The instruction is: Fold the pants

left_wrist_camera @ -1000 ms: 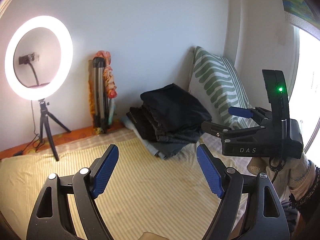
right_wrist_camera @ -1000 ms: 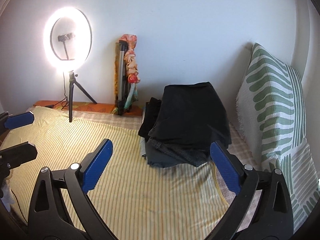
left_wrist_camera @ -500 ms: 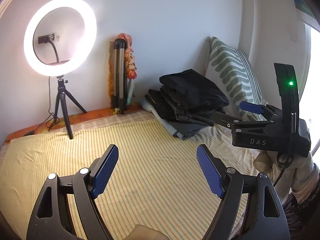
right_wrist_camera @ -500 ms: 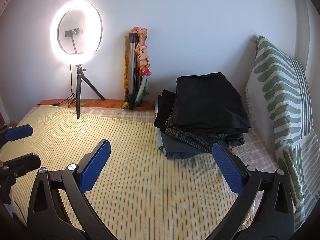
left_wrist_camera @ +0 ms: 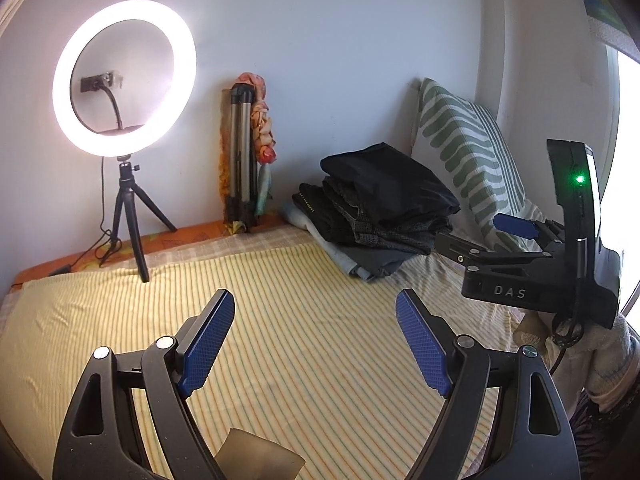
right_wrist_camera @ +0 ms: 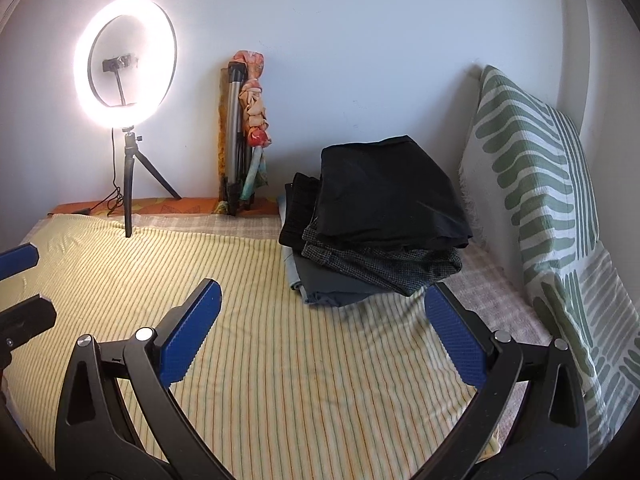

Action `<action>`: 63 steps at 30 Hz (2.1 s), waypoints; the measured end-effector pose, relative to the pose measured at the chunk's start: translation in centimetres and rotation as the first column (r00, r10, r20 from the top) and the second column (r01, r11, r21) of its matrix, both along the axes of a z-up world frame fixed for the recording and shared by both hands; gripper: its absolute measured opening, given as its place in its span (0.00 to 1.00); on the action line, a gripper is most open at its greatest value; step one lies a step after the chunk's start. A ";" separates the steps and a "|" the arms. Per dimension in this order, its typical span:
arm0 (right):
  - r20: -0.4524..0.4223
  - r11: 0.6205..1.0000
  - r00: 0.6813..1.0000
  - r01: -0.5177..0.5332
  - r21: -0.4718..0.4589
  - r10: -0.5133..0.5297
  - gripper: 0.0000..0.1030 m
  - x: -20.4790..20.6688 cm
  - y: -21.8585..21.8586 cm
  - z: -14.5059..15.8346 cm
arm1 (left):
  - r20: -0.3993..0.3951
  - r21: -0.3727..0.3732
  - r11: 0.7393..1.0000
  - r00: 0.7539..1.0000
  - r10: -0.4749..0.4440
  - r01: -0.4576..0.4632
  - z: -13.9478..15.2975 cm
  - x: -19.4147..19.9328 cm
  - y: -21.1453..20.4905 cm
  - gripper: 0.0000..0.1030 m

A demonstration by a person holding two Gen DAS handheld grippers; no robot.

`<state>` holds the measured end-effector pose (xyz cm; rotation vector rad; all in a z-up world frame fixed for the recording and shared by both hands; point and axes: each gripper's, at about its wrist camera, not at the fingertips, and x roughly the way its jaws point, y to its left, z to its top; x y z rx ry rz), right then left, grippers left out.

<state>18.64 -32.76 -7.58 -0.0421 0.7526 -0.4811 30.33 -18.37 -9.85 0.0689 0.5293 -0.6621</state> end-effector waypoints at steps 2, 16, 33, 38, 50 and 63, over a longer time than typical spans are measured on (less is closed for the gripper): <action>-0.005 1.000 1.000 -0.007 0.010 0.007 1.00 0.1 0.1 -0.2 | 0.007 -0.001 1.000 1.000 0.000 0.000 0.1 -0.2 0.1 0.81; -0.038 0.993 0.995 -0.092 0.078 0.095 1.00 1.5 1.9 -2.7 | -0.055 0.006 0.999 0.998 0.039 -0.039 -1.2 0.8 1.7 0.89; -0.043 0.989 0.993 -0.110 0.098 0.114 1.00 2.3 2.2 -3.3 | -0.059 0.031 0.997 0.996 0.066 -0.065 -1.6 1.3 2.5 0.89; -0.043 0.990 0.994 -0.096 0.103 0.101 1.00 2.2 2.0 -3.4 | -0.062 0.032 0.998 0.997 0.054 -0.052 -1.6 1.3 2.4 0.90; -0.044 0.992 0.995 -0.084 0.098 0.088 1.00 1.9 1.8 -3.2 | -0.070 0.033 0.999 0.997 0.037 -0.034 -1.6 1.3 2.0 0.90; -0.045 0.992 0.995 -0.081 0.095 0.086 1.00 1.7 1.8 -3.2 | -0.073 0.031 0.999 0.997 0.032 -0.030 -1.5 1.1 1.9 0.90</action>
